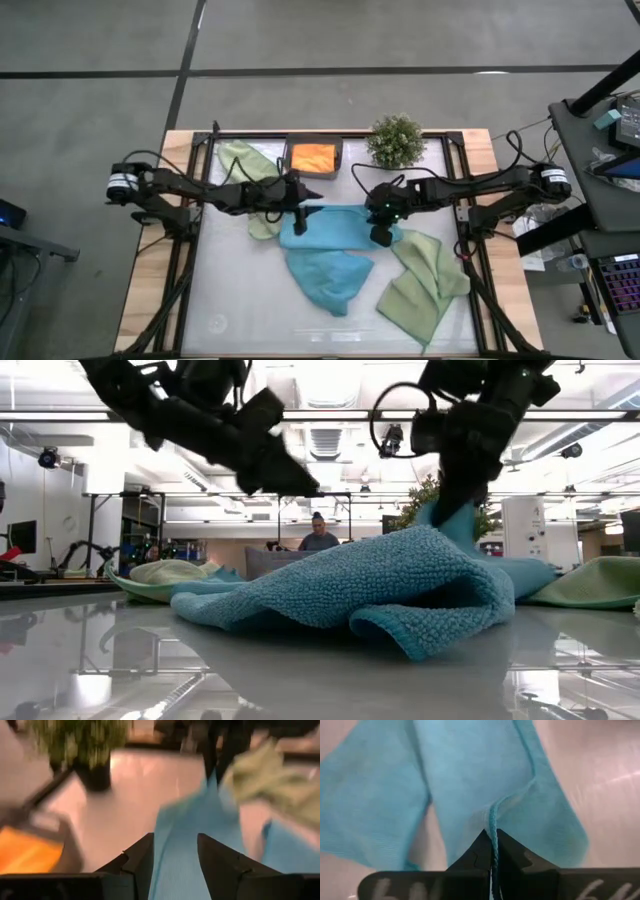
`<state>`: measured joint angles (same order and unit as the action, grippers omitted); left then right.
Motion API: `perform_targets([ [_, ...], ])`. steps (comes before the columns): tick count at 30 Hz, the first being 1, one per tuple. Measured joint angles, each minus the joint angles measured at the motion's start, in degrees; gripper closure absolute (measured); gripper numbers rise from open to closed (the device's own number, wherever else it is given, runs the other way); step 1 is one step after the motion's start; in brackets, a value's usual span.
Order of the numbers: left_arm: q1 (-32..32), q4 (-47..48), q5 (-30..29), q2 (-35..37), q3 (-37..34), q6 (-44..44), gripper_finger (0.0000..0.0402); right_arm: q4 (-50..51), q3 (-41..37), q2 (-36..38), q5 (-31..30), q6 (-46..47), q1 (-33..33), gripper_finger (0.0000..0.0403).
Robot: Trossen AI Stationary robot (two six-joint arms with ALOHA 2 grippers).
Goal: Fold microfiber towels
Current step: Fold the left blue microfiber towel
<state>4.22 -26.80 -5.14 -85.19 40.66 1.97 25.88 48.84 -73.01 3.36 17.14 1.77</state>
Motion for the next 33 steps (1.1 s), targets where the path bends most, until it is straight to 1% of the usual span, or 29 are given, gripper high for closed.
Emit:
perform_targets([
  [4, -1.6, -11.9, 1.2, -5.6, 0.0, -0.9, 0.0265, -1.5, 0.0, 0.0, 0.1, 1.1, -1.7, 0.0394],
  [7, -2.8, -12.3, 1.4, -8.2, 0.3, -0.8, 0.0265, 0.7, 0.0, 0.0, 1.0, 3.2, -2.6, 0.0394],
  [9, -3.5, -9.5, 1.4, -8.7, 0.3, -0.8, 0.0265, 4.0, 0.0, 0.0, 4.0, 5.2, -2.9, 0.0394],
  [12, -4.0, -1.0, 1.4, -8.4, 0.3, -0.6, 0.0265, 9.0, 0.0, 0.0, 10.3, 7.6, -3.7, 0.0394],
  [13, -4.0, 2.0, 1.4, -8.2, 0.3, 0.0, 0.0265, 10.1, 0.0, 0.0, 12.4, 8.4, -4.1, 0.0394],
  [15, -3.9, 6.8, 1.1, -8.1, 0.3, 1.6, 0.0265, 10.4, 0.0, 0.0, 14.5, 9.4, -5.3, 0.0394],
  [19, -3.9, 13.9, 1.0, -8.3, 0.2, 3.7, 0.0265, 8.2, 0.0, 0.0, 14.7, 11.0, -7.5, 0.0394],
  [24, -3.9, 18.9, 1.1, -8.3, 0.2, 5.2, 0.0265, 3.7, 0.0, -1.0, 15.6, 13.4, -9.7, 0.0394],
  [29, -3.9, 24.0, 1.7, -8.4, 0.2, 6.7, 0.0265, 1.4, 0.0, -5.3, 19.1, 16.5, -11.4, 0.0394],
  [33, -3.9, 27.1, 1.7, -8.4, 0.3, 6.7, 0.0265, 0.5, 0.0, -9.3, 19.1, 16.9, -11.6, 0.0394],
])
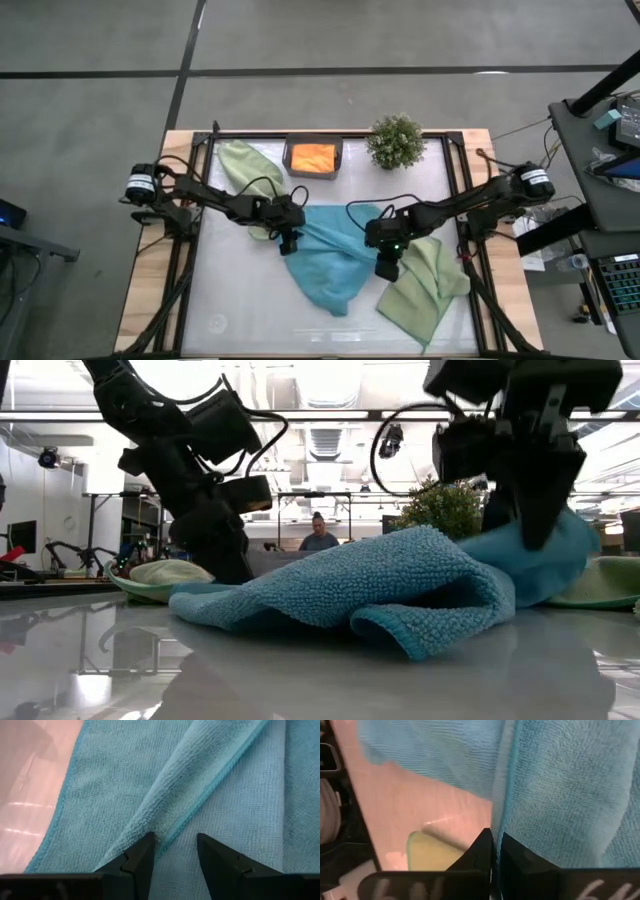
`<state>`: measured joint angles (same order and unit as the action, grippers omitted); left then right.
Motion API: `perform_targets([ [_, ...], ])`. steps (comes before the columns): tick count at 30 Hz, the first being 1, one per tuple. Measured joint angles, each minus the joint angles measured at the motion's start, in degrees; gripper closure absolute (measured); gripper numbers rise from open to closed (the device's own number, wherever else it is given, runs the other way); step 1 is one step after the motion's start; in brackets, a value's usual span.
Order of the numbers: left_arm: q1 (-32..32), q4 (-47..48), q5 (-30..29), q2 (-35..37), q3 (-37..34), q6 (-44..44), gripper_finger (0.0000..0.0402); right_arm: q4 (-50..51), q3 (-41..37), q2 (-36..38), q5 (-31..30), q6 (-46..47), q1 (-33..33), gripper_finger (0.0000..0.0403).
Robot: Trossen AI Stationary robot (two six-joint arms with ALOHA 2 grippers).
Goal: Fold microfiber towels
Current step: Fold the left blue microfiber towel
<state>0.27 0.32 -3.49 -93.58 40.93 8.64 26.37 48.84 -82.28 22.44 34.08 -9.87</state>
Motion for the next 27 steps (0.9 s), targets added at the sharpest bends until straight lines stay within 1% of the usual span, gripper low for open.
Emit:
perform_targets([
  [3, 0.0, 1.1, 0.0, 0.1, 0.0, 0.0, 0.0265, -2.0, 0.0, -0.9, 0.0, 0.0, 0.2, 0.0387],
  [6, 0.0, 1.1, 0.0, 0.1, 0.0, -0.2, 0.0265, -2.2, 0.0, -0.8, 0.0, 0.7, 0.4, 0.0366],
  [8, 0.0, 1.1, 0.0, 0.1, 0.0, -0.2, 0.0265, -2.1, 0.0, -0.6, -1.1, 1.7, 0.8, 0.0344],
  [12, 0.0, 1.2, -0.3, 0.1, -0.1, -0.6, 0.0265, 0.1, 0.0, 1.6, -1.5, 2.1, 1.1, 0.0294],
  [18, 0.0, 1.8, -0.5, 0.1, -0.2, -1.6, 0.0265, 4.2, 0.0, 7.4, -2.3, 2.7, 2.3, 0.0227],
  [20, 0.0, 3.2, -0.6, 0.1, -0.2, -1.6, 0.0265, 5.9, 0.0, 9.8, -6.0, 2.9, 2.8, 0.0213],
  [21, 0.0, 3.8, -0.6, 0.1, -0.2, -1.6, 0.0265, 7.1, 0.0, 10.9, -9.0, 2.9, 3.2, 0.0207],
  [25, 0.0, 6.5, -0.9, 0.2, -0.2, -1.5, 0.0265, 9.5, 0.0, 14.3, -24.7, 2.9, 4.9, 0.02],
  [27, 0.0, 6.5, -0.9, 0.1, -0.2, -1.5, 0.0265, 9.2, 0.0, 14.5, -27.5, 2.6, 6.3, 0.02],
])
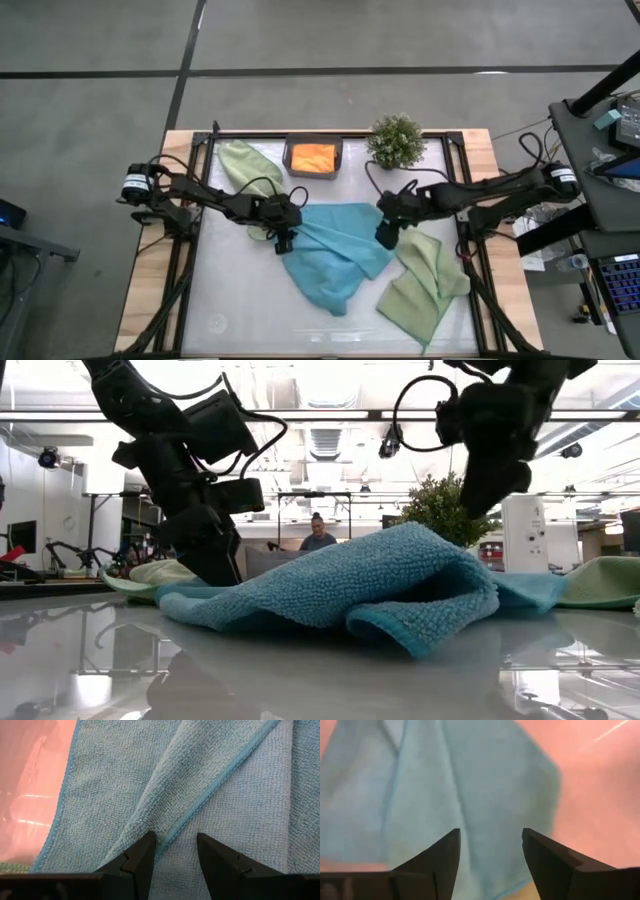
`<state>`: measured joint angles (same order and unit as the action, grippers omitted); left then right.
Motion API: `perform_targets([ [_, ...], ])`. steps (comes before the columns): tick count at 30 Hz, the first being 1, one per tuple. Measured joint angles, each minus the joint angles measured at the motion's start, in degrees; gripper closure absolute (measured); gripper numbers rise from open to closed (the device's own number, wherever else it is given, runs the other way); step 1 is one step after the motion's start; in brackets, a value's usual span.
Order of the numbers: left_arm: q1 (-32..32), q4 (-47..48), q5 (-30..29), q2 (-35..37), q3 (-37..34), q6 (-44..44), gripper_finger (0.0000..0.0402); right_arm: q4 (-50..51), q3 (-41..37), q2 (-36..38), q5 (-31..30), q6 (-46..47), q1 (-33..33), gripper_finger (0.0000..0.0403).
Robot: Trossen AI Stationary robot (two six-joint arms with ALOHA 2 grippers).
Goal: Fold microfiber towels
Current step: Fold the left blue microfiber towel
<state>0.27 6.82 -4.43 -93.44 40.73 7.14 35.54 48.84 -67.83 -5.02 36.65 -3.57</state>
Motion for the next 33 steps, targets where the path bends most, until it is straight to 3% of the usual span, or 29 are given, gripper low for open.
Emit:
perform_targets([
  [6, 0.0, 0.9, 0.0, 0.3, 0.0, 0.0, 0.0265, -1.0, -1.2, -3.9, -4.5, -0.1, 4.1, 0.02],
  [18, 0.0, 0.8, -0.2, 0.2, -0.1, 0.0, 0.0265, -8.0, -4.5, -12.4, -4.2, -1.7, 8.3, 0.022],
  [24, 0.0, -0.2, -0.3, 0.2, -0.2, -0.3, 0.0265, -9.2, -4.5, -15.4, -4.1, -2.3, 8.1, 0.0277],
  [30, 0.0, -0.6, -0.4, 0.2, -0.2, -0.5, 0.0265, -11.4, -4.4, -15.5, -4.0, -3.0, 6.3, 0.0378],
  [33, 0.0, -0.8, -0.4, 0.2, -0.2, -0.5, 0.0265, -12.7, -3.8, -14.1, -3.0, -2.7, 4.4, 0.0389],
])
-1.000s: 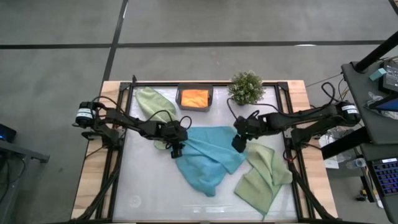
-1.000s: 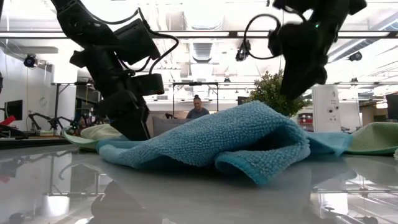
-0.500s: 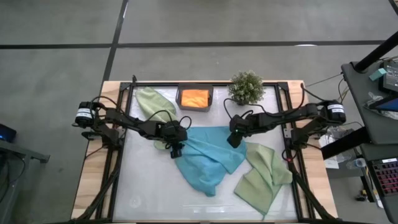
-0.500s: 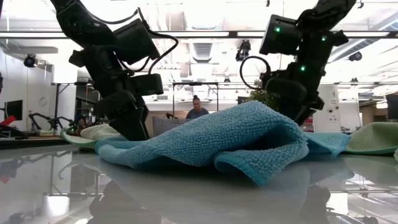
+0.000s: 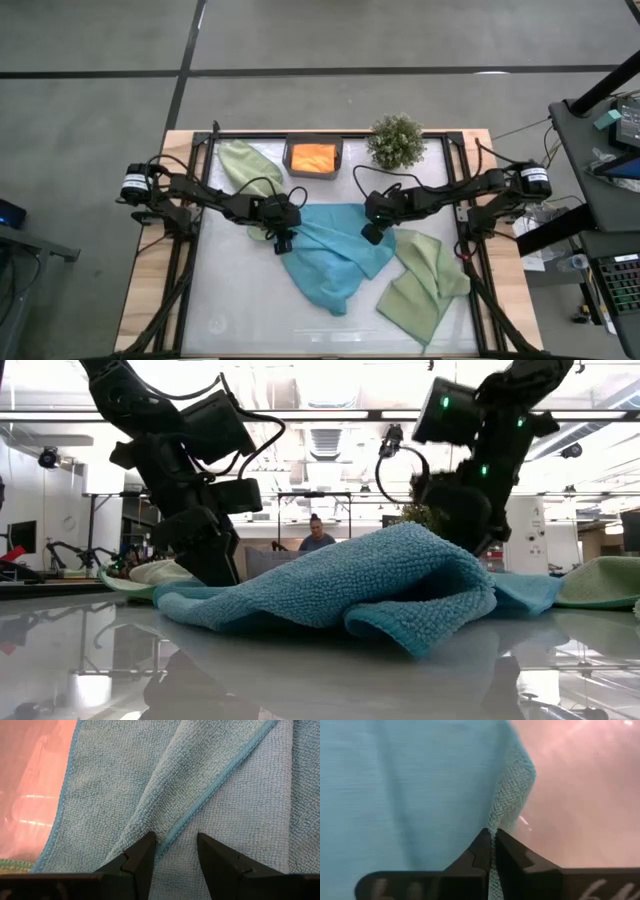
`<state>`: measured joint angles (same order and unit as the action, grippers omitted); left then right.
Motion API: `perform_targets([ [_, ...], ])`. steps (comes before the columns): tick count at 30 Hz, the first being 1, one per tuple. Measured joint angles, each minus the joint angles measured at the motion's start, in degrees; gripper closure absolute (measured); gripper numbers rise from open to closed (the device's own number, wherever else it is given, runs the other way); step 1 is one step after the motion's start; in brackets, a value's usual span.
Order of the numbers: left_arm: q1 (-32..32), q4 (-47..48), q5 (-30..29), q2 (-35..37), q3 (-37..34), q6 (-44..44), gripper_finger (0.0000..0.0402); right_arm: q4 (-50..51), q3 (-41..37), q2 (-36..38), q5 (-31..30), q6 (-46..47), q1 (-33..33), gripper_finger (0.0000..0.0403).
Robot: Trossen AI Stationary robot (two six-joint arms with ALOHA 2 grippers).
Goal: Fold microfiber towels
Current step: Fold the left blue microfiber towel
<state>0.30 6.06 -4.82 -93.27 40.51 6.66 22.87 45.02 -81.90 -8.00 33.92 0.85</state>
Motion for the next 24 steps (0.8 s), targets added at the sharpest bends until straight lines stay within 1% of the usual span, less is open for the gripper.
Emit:
perform_targets([
  [2, 0.0, -0.4, 0.0, 0.0, 0.0, 0.0, 0.0265, -1.3, 0.3, 0.2, 1.3, 0.6, -1.5, 0.0392],
  [5, 0.0, -1.2, -0.1, 0.0, 0.0, -0.1, 0.0265, -6.2, 0.3, -0.4, 5.3, 0.7, -4.0, 0.0394],
  [7, 0.0, -1.3, -0.1, 0.0, 0.0, -0.1, 0.0265, -10.5, 0.3, -1.3, 6.1, 0.8, -5.8, 0.0393],
  [10, 0.1, -1.6, -0.1, 0.0, 0.0, -0.1, 0.0265, -13.7, 0.7, -3.1, 6.7, 0.5, -6.6, 0.038],
  [15, 0.1, -1.8, -0.2, 0.0, 0.0, -0.2, 0.0265, -14.8, 1.7, -3.5, 7.1, 0.3, -6.6, 0.0327],
  [21, 0.1, -2.4, -0.2, 0.0, 0.0, -0.4, 0.0265, -15.5, 4.0, -3.2, 16.6, -4.0, -6.6, 0.0256],
  [24, 0.1, -2.6, -0.2, -0.1, 0.1, -1.0, 0.0265, -12.1, 5.0, -1.9, 16.4, -6.7, -6.3, 0.0231],
])
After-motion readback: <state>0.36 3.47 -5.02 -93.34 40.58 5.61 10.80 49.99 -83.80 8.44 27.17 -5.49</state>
